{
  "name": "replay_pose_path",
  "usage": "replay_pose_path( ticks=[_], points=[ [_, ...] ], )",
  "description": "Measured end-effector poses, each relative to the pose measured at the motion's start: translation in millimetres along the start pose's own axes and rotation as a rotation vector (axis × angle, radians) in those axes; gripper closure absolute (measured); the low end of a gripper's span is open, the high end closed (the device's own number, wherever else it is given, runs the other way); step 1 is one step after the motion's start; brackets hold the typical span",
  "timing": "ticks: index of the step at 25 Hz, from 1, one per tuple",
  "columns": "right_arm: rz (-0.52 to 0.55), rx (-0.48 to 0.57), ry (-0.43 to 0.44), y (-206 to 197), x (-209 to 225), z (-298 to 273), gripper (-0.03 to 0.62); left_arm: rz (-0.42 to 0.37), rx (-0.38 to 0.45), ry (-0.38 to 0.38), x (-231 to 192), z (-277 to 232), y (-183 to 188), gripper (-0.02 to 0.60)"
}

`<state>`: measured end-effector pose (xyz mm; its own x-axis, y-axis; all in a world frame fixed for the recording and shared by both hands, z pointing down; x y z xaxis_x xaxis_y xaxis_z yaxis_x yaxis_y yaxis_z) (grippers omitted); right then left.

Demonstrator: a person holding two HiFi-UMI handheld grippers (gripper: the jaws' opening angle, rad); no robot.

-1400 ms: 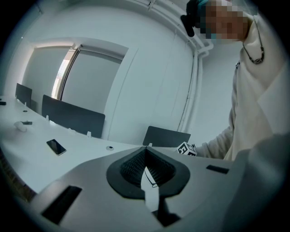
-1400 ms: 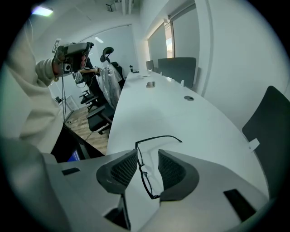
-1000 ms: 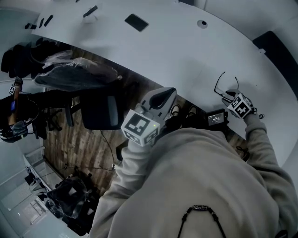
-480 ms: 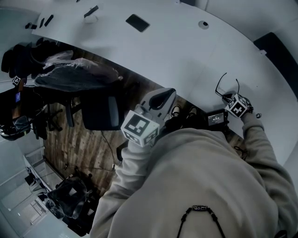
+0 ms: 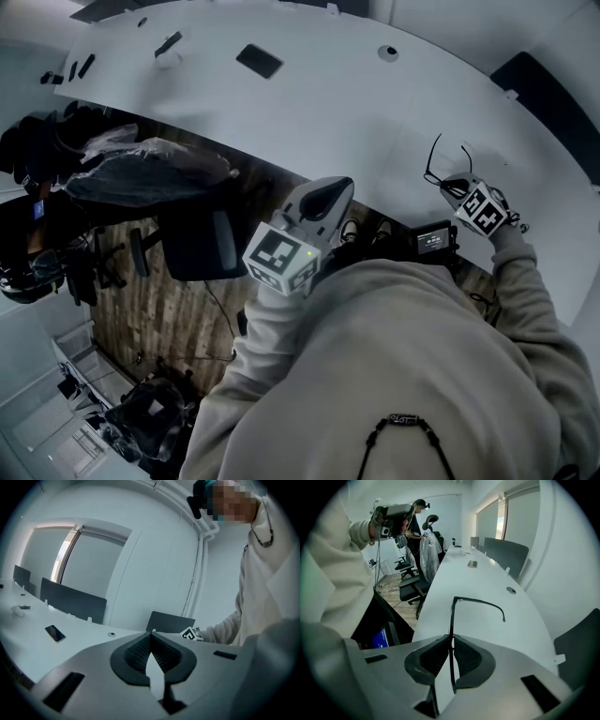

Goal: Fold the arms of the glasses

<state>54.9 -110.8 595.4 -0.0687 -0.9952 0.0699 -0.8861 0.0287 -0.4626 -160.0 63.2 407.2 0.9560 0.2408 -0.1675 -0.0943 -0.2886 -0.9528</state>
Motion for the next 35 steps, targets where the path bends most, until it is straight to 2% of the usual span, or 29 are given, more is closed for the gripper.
replay_pose_path(
  ticks=[12,18,26,31,35],
  points=[
    [-0.170,0.296,0.094,44,-25,86,0.542,-0.046,0.004,-0.068,11,-11,16,0.577],
    [-0.217,0.400,0.123,54,-38,120,0.542,-0.087,0.032,-0.118,21,-32,34,0.577],
    [-0.335,0.540,0.183,58,-62,165,0.542,-0.144,0.045,-0.195,31,-53,50,0.575],
    [-0.435,0.681,0.267,67,-76,197,0.542,-0.174,0.070,-0.239,30,-65,68,0.575],
    [-0.486,0.792,0.332,79,-88,229,0.542,-0.227,0.080,-0.288,37,-81,80,0.574]
  ],
)
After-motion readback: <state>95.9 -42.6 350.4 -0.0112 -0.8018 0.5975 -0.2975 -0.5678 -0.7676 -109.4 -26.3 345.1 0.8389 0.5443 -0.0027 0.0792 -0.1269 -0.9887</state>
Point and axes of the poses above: the fingertips, and each gripper's own axes: z backward along the fingers, x to its right, y out of its top, the point moved 5 cm from there along z, backward along the fingers, and after that the axes turned 8 degrees about -z, right-handed, at the moved point
